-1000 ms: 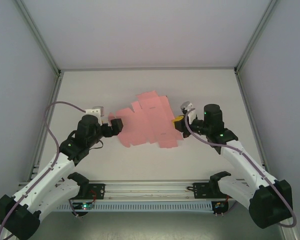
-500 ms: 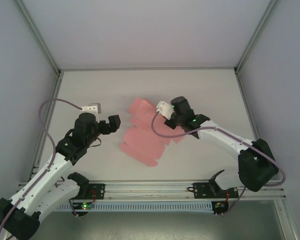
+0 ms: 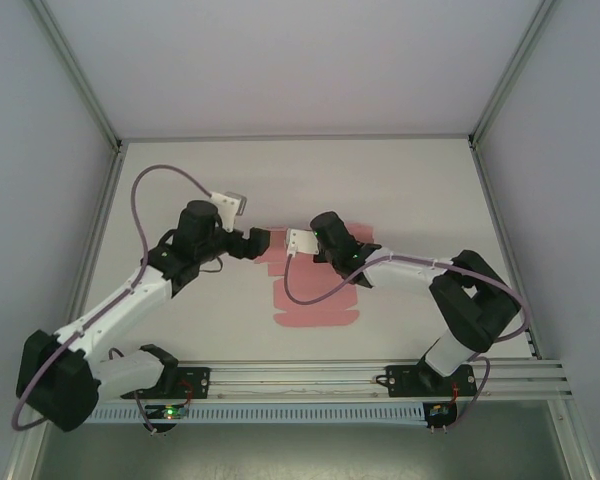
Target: Assemble paper box
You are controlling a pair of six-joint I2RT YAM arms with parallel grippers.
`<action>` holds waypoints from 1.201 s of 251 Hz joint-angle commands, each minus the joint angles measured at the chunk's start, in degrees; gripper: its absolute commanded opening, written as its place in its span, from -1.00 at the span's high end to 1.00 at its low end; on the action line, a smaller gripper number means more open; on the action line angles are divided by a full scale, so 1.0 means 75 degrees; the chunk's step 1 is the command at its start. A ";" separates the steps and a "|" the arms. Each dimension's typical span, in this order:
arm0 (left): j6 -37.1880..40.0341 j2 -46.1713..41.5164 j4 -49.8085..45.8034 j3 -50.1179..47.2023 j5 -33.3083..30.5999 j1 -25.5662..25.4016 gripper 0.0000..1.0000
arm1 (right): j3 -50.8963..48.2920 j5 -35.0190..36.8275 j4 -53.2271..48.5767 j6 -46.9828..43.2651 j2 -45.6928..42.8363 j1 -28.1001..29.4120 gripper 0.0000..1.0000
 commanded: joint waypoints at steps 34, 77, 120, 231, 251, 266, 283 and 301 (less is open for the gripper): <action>0.2740 0.1449 -0.0976 0.1659 0.1465 0.0071 -0.29 | 0.0395 -0.2128 -0.1557 0.0517 -0.0673 -0.0572 1.00; 0.3133 0.2199 -0.1271 0.1925 0.2151 0.0061 0.07 | 0.0400 -0.2409 -0.1633 0.0602 -0.0749 -0.0748 1.00; 0.3787 0.2686 -0.1774 0.2401 0.2573 0.0044 0.22 | 0.0443 -0.2858 -0.1782 0.0737 -0.0923 -0.0893 1.00; 0.3789 0.3331 -0.2358 0.3065 0.2312 -0.0327 0.75 | 0.0637 -0.2983 -0.1983 0.1262 -0.0903 -0.1086 1.00; 0.3631 0.3363 -0.2264 0.3071 0.2299 -0.0442 0.88 | 0.0729 -0.2805 -0.1951 0.1572 -0.0875 -0.1126 1.00; 0.3540 0.3364 -0.2103 0.2995 0.2314 -0.0563 0.90 | 0.0771 -0.2778 -0.1945 0.1757 -0.0867 -0.1127 1.00; 0.3165 0.3368 -0.1765 0.2894 0.2156 -0.0698 0.94 | 0.0773 -0.2843 -0.1865 0.2028 -0.0884 -0.1127 1.00; 0.2764 0.3434 -0.1395 0.2770 0.2129 -0.0818 0.95 | 0.0729 -0.2942 -0.1626 0.2424 -0.0958 -0.1121 1.00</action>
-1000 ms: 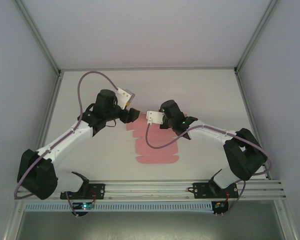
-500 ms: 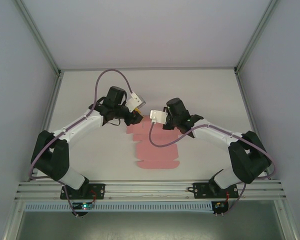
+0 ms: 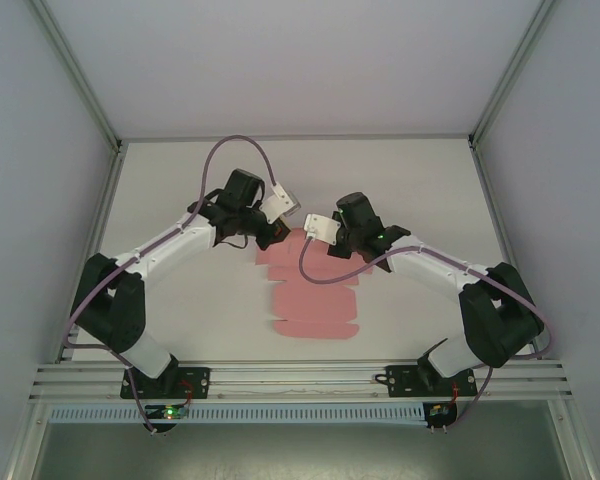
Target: Assemble paper box
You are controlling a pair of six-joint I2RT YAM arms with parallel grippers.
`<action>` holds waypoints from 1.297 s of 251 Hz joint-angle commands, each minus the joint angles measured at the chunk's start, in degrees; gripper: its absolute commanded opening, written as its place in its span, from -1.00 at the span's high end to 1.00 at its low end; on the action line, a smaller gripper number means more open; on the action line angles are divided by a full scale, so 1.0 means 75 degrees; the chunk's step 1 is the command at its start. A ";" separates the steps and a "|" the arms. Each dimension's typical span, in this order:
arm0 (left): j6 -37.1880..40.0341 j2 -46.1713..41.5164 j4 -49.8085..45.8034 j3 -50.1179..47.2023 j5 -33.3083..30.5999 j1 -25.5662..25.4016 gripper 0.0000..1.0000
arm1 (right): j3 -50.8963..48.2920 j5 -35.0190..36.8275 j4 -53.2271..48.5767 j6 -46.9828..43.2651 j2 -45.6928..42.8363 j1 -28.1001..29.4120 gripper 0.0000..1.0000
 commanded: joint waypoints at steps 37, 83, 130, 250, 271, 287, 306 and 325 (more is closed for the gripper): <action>-0.2235 0.0340 0.1793 -0.0492 -0.0551 -0.0721 0.89 | 0.0182 -0.0694 0.0812 0.1631 -0.0252 0.0007 1.00; -0.3382 -0.0038 0.3930 -0.1469 -0.2355 -0.1234 0.95 | 0.0161 -0.0461 0.0963 0.2679 -0.0363 0.0036 1.00; -0.4188 0.0177 0.6227 -0.2280 -0.3267 -0.1652 0.94 | 0.0233 -0.0896 0.1055 0.4055 -0.0404 0.0065 1.00; -0.4792 0.0423 0.8177 -0.3029 -0.3238 -0.1909 0.25 | -0.0161 -0.0366 0.1474 0.4214 -0.0743 0.0127 1.00; -0.4774 -0.0339 0.7051 -0.3169 -0.3628 -0.1717 0.08 | -0.0272 -0.0522 0.1338 0.3979 -0.0935 0.0023 1.00; -0.4949 -0.1020 0.5967 -0.3223 -0.3532 -0.1324 -0.34 | -0.0408 -0.0545 0.1279 0.3715 -0.1068 -0.0038 1.00; -0.5390 -0.1769 0.4822 -0.3281 -0.3325 -0.0769 -0.87 | -0.0558 -0.0611 0.1175 0.3323 -0.1152 -0.0092 1.00; -0.5474 -0.2315 0.3707 -0.3240 -0.2814 -0.0211 -1.00 | -0.0644 -0.0448 0.1208 0.3253 -0.1172 -0.0153 1.00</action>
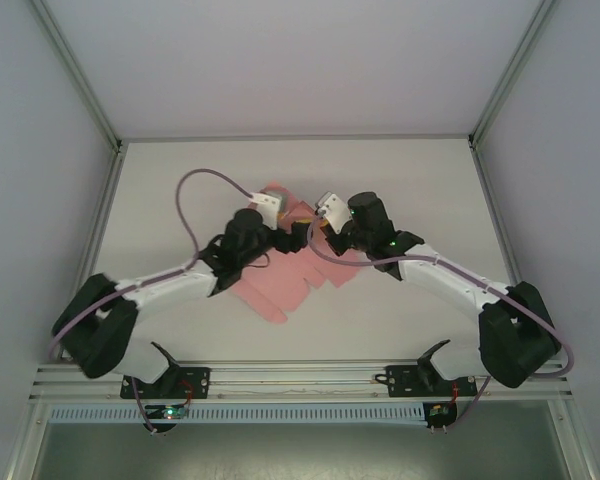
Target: Assemble paper box
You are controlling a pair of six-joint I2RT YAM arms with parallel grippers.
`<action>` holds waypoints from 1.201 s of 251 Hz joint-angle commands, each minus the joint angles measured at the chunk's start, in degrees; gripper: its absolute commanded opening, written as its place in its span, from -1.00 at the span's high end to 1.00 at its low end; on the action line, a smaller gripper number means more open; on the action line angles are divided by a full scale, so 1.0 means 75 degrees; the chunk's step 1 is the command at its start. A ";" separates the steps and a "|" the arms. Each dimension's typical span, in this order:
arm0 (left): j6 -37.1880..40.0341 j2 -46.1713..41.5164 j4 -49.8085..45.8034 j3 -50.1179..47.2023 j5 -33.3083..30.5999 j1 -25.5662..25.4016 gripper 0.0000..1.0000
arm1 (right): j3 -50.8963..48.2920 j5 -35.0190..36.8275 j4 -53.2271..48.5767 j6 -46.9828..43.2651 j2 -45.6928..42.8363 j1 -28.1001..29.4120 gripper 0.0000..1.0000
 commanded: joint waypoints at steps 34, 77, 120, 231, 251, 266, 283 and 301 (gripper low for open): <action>-0.0420 -0.1197 -0.2772 -0.0325 0.1371 0.1634 -0.99 | -0.0399 -0.0005 0.0710 -0.0661 -0.0219 -0.0151 1.00; -0.0516 -0.0958 -0.2553 -0.0525 0.2831 0.2404 -0.93 | -0.1105 0.0244 0.1931 -0.1389 -0.0520 -0.0076 1.00; -0.0394 -0.0403 -0.1615 -0.0656 0.3475 0.2449 -0.59 | -0.1548 0.0505 0.2669 -0.1748 -0.0654 -0.0016 1.00; -0.0541 0.0334 -0.0690 -0.0565 0.4706 0.2365 0.68 | -0.1282 0.0499 0.2221 -0.1566 -0.0560 -0.0005 1.00; -0.0072 0.0107 -0.1370 -0.0430 0.3908 0.2077 0.75 | -0.1239 0.0583 0.2175 -0.1506 -0.0512 0.0004 1.00; 0.0437 -0.0115 -0.2035 -0.0278 0.2879 0.1663 0.80 | -0.1175 0.0616 0.2103 -0.1416 -0.0477 0.0004 1.00; 0.0924 -0.0346 -0.2550 -0.0153 0.1820 0.1122 0.85 | -0.1094 0.0678 0.1984 -0.1274 -0.0433 0.0001 1.00; 0.1348 -0.0475 -0.2708 -0.0083 0.0826 0.0535 0.85 | -0.1005 0.0698 0.1853 -0.1198 -0.0408 0.0043 1.00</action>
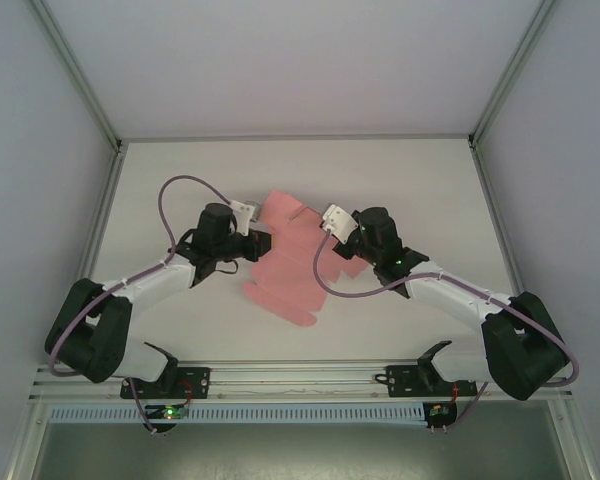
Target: Assemble paper box
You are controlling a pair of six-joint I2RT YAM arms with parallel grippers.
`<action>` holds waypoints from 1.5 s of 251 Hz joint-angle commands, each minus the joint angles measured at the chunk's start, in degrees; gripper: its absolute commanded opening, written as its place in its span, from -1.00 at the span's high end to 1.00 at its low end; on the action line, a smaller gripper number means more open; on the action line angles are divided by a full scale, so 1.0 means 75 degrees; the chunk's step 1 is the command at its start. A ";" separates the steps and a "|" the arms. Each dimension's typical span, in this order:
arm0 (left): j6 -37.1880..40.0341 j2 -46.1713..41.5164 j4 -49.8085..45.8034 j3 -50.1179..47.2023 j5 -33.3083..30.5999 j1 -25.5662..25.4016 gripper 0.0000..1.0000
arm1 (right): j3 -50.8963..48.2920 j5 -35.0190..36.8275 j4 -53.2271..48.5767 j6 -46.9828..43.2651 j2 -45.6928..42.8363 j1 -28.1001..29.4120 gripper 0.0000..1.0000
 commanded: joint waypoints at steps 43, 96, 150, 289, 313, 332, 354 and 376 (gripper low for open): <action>0.2297 0.0091 -0.1184 0.0919 -0.4587 -0.2188 0.82 | 0.0234 0.0165 -0.0007 -0.0311 -0.0010 0.0474 1.00; 0.2945 0.1462 -0.1172 0.1767 -0.6343 -0.3128 0.81 | 0.0108 -0.0012 0.0181 -0.0329 -0.0171 0.0572 1.00; 0.3209 0.2412 -0.0630 0.2283 -0.6966 -0.3846 0.81 | 0.0043 -0.0214 0.0234 -0.0212 -0.0158 0.0593 1.00; 0.1908 0.0825 -0.0391 0.0937 -0.6050 -0.3350 -0.51 | 0.0074 0.0432 -0.0091 -0.0916 -0.0187 0.0443 1.00; 0.1759 -0.0116 -0.0346 0.0376 -0.5743 -0.3222 -1.00 | 0.0043 0.0788 0.0148 -0.1778 -0.0043 0.0639 1.00; 0.1614 -0.0904 -0.0369 0.0003 -0.5630 -0.3110 -0.99 | 0.0083 0.1352 0.0512 -0.2421 0.0158 0.0836 1.00; 0.0987 -0.1678 -0.0706 -0.0249 -0.5720 -0.2699 -1.00 | 0.0227 0.2041 0.0922 -0.3017 0.0421 0.0978 1.00; 0.0084 -0.2266 -0.1162 -0.0468 -0.5551 -0.1861 -1.00 | 0.0036 0.2395 0.1774 -0.3823 0.0620 0.1147 1.00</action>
